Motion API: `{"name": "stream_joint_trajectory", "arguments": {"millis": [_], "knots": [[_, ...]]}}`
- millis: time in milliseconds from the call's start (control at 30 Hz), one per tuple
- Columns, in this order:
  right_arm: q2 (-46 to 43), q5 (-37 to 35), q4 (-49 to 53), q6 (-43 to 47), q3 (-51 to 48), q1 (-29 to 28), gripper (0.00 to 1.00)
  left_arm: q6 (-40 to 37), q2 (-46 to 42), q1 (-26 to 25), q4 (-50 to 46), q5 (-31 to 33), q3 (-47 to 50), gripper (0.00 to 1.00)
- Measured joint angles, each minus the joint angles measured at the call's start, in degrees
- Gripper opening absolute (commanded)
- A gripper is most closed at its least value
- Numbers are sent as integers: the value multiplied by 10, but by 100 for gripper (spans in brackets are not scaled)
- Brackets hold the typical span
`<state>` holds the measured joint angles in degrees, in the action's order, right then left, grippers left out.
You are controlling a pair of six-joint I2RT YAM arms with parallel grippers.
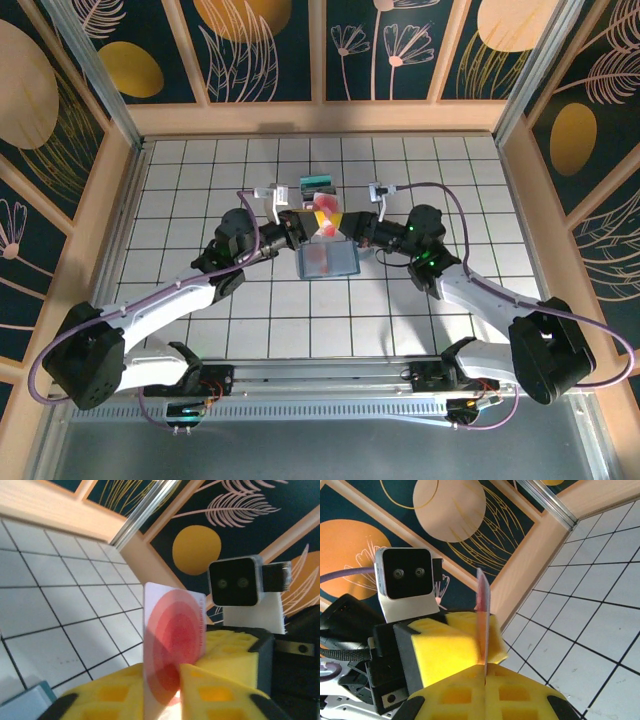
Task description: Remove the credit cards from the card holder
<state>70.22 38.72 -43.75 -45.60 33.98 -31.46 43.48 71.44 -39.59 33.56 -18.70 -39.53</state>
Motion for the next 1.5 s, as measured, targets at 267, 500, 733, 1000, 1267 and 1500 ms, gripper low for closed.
{"name": "stream_joint_trajectory", "arguments": {"millis": [267, 500, 733, 1000, 1267, 1500], "knots": [[-1, -1, 24, 6, 1, 2, 43, -35, -2, -1, -14, -5, -8, 0], [-40, -26, 111, 49, 10, 1, 65, -169, -2, 0, -136, 29, -72, 0], [-113, -94, 208, 93, 23, 14, 99, -340, 5, 17, -239, 57, -153, 0], [-179, -169, 288, 122, 24, 19, 99, -506, 88, 68, -308, 41, -240, 0], [-220, -251, 333, 139, 24, 22, 99, -637, 207, 99, -372, 8, -348, 0], [-232, -301, 363, 158, 32, 22, 99, -726, 298, 105, -419, 1, -433, 0]]}}
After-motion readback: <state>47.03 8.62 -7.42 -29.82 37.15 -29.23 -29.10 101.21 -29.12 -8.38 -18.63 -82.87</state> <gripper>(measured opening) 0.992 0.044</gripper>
